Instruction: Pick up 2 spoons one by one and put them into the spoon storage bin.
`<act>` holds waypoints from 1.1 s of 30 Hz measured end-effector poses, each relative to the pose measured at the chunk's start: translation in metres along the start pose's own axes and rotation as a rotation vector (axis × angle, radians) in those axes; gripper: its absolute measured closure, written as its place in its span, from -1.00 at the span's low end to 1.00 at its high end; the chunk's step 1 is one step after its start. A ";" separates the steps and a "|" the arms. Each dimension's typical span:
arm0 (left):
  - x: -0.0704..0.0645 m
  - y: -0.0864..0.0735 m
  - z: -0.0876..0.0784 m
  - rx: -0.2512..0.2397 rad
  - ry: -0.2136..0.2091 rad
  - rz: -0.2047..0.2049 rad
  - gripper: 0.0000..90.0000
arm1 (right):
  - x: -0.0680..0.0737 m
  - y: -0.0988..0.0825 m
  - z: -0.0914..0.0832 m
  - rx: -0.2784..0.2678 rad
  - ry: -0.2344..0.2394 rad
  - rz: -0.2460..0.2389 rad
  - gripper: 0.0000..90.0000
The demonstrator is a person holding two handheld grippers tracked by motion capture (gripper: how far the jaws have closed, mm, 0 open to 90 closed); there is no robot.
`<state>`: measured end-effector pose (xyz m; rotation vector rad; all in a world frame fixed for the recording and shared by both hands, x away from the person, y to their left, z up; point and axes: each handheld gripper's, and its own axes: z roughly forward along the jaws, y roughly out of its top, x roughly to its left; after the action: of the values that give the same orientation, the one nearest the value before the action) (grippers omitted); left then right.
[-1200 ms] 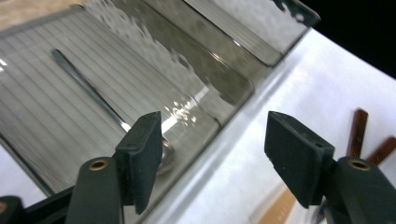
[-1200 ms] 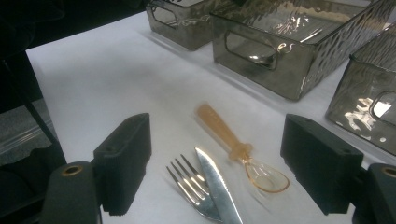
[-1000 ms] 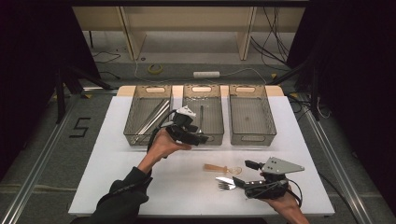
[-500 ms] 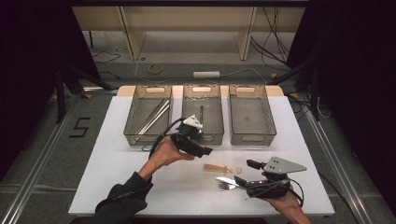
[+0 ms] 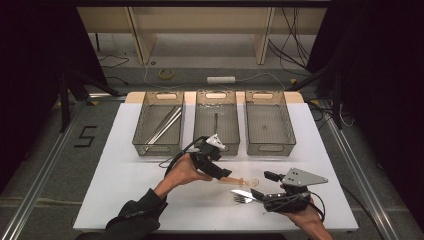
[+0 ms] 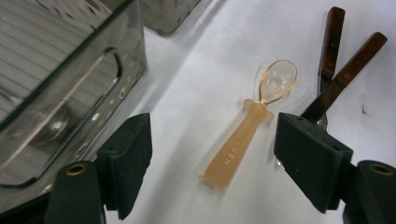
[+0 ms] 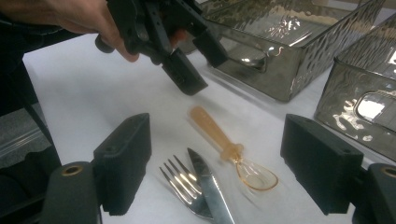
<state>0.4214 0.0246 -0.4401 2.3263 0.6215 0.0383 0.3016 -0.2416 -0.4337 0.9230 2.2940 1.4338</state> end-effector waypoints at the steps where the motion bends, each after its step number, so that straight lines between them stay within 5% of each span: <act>1: -0.001 0.000 0.001 0.005 -0.002 0.002 -0.39 | 0.000 0.000 0.000 -0.001 0.001 -0.002 -0.43; 17: -0.005 -0.008 0.021 0.101 -0.012 0.038 -0.43 | 0.001 0.000 0.000 0.004 0.004 -0.006 -0.43; 33: -0.009 -0.011 0.029 0.161 -0.005 0.110 0.05 | 0.001 0.000 0.001 0.008 0.005 -0.008 -0.43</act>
<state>0.4147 0.0086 -0.4677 2.5139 0.5093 0.0344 0.3015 -0.2404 -0.4343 0.9128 2.3060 1.4259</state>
